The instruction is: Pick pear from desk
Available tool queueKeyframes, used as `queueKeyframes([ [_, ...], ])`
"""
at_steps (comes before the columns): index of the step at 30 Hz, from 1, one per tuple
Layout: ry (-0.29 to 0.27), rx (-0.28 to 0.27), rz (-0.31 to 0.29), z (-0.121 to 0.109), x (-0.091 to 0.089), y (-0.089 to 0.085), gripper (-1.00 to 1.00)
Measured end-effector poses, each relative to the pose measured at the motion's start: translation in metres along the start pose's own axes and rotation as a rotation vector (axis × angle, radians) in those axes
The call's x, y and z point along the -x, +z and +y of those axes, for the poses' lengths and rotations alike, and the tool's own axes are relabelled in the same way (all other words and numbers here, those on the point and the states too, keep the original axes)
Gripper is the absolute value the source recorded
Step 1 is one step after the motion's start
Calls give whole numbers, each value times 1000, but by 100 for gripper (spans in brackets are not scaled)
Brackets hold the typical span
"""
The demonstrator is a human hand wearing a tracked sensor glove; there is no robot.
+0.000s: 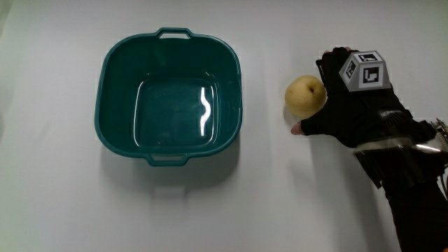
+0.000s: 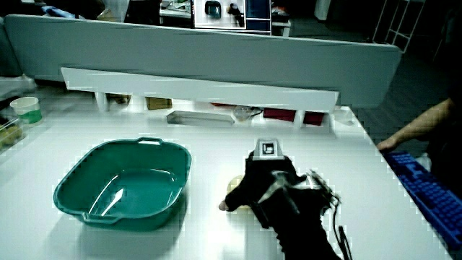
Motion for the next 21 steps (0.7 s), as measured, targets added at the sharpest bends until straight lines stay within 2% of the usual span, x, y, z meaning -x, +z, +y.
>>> queueKeyframes([
  [2,-5,-41,-13,8,-3,3,0],
  [3,-44,-34,-1,17,-8,-4,0],
  [4,-10,-54,-10,19,-6,4,0],
  [5,-24,-36,-1,25,-8,4,0],
  [6,-11,-28,9,31,-9,6,0],
  [7,-50,-28,5,39,-12,2,0],
  [13,-45,115,77,72,-16,6,0],
  [14,-38,117,77,76,-16,7,0],
  [16,-36,155,91,84,-16,6,0],
  [18,-43,144,87,92,-18,6,0],
  [19,-43,159,89,96,-18,6,0],
  [20,-70,147,77,101,-20,4,0],
  [21,-56,155,92,105,-19,4,0],
])
